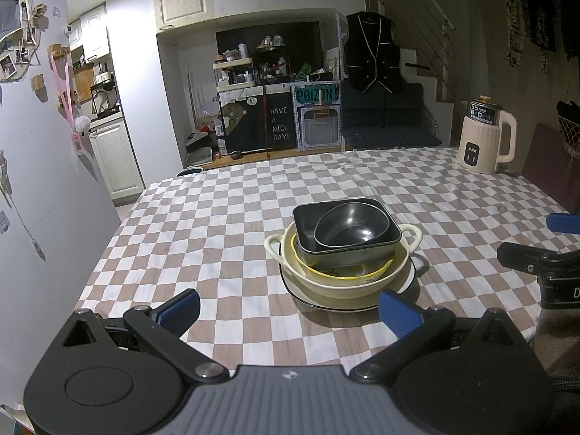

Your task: Organize plates and bowls

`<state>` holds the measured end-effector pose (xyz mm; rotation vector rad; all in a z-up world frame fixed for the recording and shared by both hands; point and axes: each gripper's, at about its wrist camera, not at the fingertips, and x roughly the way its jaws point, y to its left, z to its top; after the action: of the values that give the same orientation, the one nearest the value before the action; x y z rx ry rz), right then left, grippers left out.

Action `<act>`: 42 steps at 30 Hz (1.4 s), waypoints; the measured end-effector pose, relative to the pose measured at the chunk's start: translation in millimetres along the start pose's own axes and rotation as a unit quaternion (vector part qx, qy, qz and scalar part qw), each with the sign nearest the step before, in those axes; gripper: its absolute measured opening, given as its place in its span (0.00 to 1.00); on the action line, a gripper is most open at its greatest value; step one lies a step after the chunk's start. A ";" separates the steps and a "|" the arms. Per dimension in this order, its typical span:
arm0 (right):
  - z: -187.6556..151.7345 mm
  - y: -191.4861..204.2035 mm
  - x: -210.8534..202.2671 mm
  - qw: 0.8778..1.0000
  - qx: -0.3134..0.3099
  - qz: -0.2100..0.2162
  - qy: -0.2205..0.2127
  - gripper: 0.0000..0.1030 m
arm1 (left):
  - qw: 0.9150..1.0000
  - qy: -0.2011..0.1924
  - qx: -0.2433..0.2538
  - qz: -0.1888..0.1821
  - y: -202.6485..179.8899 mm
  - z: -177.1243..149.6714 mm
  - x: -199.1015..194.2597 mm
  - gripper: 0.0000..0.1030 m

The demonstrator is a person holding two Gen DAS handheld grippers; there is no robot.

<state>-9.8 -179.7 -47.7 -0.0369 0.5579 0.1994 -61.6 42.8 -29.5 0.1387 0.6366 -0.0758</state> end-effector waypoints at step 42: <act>-0.4 -0.9 0.5 1.000 0.001 0.000 -0.001 0.99 | 1.000 -0.001 -0.002 0.007 2.9 1.7 1.4 1.00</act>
<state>-9.4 -180.5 -48.4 -0.0354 0.5565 0.1980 -59.2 45.3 -28.6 0.1391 0.6332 -0.0618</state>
